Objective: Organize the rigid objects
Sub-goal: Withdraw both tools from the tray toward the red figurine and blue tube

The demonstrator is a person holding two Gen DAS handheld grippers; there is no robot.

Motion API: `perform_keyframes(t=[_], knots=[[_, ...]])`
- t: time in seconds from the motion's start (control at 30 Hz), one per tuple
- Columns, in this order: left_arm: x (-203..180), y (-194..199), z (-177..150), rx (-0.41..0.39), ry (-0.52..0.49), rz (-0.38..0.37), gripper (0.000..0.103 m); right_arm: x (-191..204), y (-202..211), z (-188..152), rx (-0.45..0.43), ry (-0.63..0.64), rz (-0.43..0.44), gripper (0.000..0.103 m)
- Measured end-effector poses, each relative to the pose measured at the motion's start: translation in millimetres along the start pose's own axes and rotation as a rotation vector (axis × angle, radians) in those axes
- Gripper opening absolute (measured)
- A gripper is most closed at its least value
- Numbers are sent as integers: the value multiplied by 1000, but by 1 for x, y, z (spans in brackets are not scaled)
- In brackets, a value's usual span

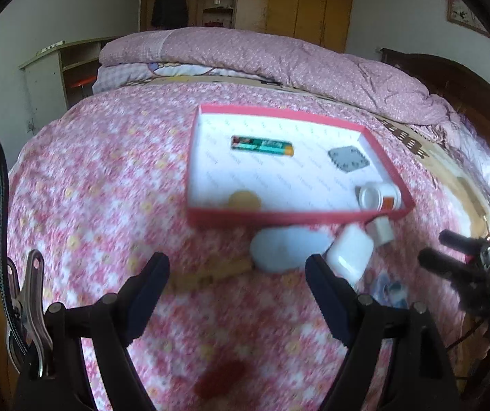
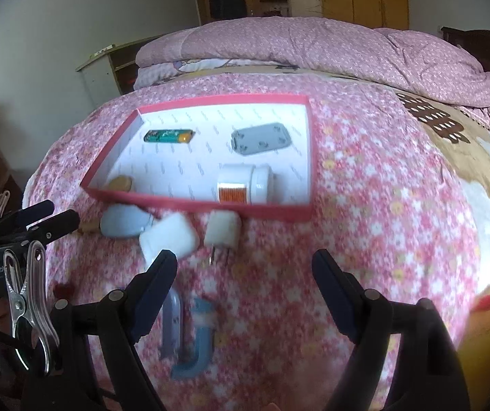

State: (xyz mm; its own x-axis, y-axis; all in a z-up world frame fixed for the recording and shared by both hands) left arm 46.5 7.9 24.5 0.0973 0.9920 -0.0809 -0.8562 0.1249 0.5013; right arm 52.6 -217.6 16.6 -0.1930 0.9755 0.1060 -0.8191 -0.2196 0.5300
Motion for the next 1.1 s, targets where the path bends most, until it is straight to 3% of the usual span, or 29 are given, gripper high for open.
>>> perform_keyframes(t=[0.23, 0.47, 0.63, 0.8, 0.93, 1.0, 1.1], knots=[[17, 10, -20, 5, 5, 31, 85, -7, 8, -24, 25, 20, -24, 83], [26, 16, -42, 62, 45, 33, 85, -17, 7, -44, 65, 19, -49, 83], [20, 22, -64, 93, -32, 23, 85, -19, -1, -60, 116, -52, -22, 83], [14, 22, -78, 111, -59, 3, 83, -14, -1, -67, 107, 23, -90, 83], [12, 22, -79, 103, -70, -2, 73, -9, -2, -73, 106, 63, -110, 92], [10, 22, -79, 91, -77, 1, 61, -9, -2, -75, 111, 64, -99, 97], [10, 21, -79, 84, -83, 4, 54, -10, 0, -75, 115, 70, -92, 98]])
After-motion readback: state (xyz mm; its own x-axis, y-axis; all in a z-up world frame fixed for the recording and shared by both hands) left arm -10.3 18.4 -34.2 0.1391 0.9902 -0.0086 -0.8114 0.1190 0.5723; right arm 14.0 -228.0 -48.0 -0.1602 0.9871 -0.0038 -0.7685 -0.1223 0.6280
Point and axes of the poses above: each gripper's, at about its wrist camera, not at the fingertips, and y roughly against the way its jaws point, x to its left, z to its top, the point moved 6 cm from there along -y, roughly the way its jaws point, and after that the axes turned 14 degrees about -x, right-handed, at the moved point
